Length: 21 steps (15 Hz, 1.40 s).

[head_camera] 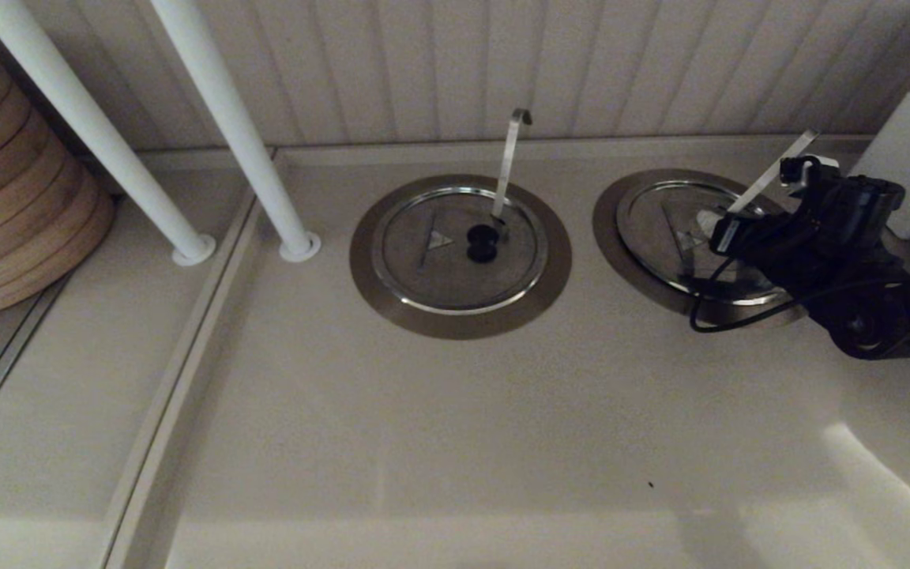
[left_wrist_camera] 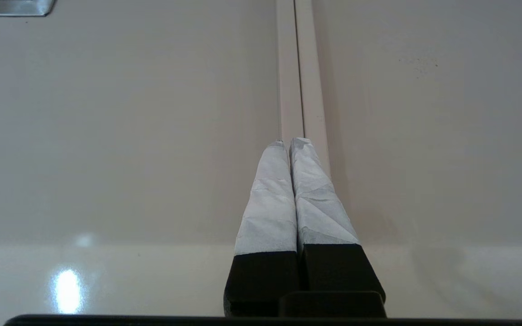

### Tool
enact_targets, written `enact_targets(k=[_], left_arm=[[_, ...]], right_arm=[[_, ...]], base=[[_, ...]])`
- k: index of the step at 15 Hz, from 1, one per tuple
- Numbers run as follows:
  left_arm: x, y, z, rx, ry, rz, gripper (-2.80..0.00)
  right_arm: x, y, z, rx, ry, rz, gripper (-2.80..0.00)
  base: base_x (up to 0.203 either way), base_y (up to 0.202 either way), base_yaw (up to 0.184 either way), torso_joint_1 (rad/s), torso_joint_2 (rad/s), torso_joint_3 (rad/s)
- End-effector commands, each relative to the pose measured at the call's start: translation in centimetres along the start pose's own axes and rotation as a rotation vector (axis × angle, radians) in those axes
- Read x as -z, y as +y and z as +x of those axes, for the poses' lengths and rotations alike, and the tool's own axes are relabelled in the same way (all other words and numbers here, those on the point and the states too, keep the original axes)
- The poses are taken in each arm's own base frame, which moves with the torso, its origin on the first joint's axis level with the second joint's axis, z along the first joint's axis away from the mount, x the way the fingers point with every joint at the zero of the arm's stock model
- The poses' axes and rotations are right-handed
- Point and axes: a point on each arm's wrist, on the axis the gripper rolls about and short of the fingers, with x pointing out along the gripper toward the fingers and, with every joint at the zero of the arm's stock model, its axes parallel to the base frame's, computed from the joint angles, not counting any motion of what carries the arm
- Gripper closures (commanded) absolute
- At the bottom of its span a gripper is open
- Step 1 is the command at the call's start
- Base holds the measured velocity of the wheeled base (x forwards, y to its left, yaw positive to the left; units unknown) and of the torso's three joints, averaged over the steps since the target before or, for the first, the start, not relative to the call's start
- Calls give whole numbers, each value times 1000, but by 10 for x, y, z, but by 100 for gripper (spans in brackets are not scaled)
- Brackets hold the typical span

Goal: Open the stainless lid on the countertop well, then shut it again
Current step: Open the lid

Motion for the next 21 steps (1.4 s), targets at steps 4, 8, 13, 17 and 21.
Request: enact_targets(k=[4,8,13,17,21], left_arm=[[0,0,0,-1,1,-1,0],[0,0,0,-1,1,-1,0],[0,0,0,-1,1,-1,0],[0,0,0,0,1,-1,0],[0,0,0,-1,1,-1,0]], right_arm=[[13,-2,10,9,11,2,-280],[8,-1,8,4,-11,14,-280],[0,1,5,-5,-39,24,-280],[0,7,3,-22,-38,51,-280],[0,8,3,-25,-39,53,-280]], base=[[0,0,0,0,0,0],[0,0,0,0,0,0],[0,0,0,0,0,0],[0,0,0,0,0,0],[0,0,0,0,0,0]])
